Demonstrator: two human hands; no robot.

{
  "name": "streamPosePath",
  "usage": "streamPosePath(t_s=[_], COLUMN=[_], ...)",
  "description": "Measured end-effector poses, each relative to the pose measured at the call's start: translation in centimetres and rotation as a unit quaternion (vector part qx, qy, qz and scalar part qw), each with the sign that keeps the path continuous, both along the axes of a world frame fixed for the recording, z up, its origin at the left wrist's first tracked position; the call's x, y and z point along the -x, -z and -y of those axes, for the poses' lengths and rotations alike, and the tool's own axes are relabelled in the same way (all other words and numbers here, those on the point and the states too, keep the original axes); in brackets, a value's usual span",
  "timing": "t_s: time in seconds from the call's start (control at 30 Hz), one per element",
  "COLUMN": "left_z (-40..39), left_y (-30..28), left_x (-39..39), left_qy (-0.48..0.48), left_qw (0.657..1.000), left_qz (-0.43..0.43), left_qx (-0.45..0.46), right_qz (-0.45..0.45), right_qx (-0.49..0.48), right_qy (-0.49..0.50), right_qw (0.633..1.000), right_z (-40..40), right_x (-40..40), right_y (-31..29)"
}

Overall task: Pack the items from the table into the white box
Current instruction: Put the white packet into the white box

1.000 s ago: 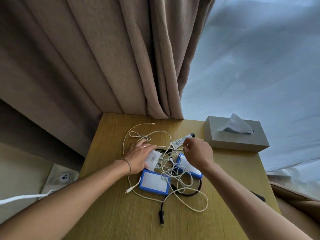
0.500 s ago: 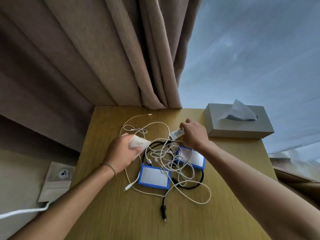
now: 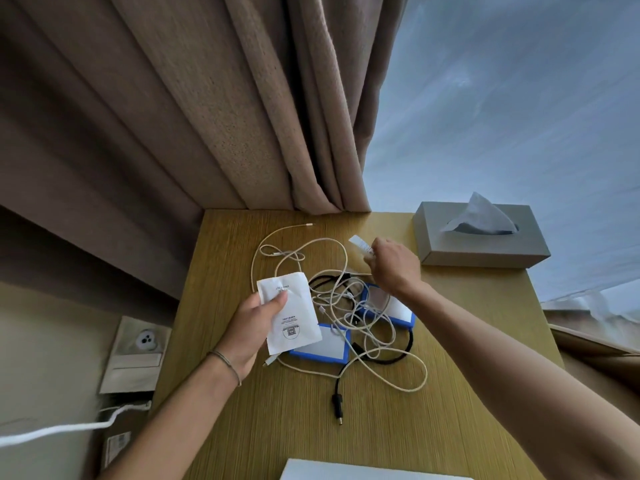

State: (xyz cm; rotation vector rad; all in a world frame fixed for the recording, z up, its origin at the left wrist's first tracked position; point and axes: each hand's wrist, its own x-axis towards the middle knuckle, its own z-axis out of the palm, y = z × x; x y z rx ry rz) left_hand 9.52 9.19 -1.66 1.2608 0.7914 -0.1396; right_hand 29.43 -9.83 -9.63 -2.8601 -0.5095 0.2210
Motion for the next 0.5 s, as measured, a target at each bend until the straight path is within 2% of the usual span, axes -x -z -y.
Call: streamPosePath(t_s=[0.23,0.5], left_z=[2.5,6.4], left_y=[-2.5,-5.6], left_x=[2.9,5.7], left_qy=[0.002,0.050], left_qw=[1.000,0.997], left_qz=[0.015,0.042], left_qx=[-0.009,-0.046], right_qz=[-0.107,-0.139], right_qx=[-0.197,-0.344], right_qy=[0.079,0.115], right_qw=[0.971,0.922], right_z=[2.0,5.1], right_x=[5.0,13.5], right_y=[-4.9,-12.1])
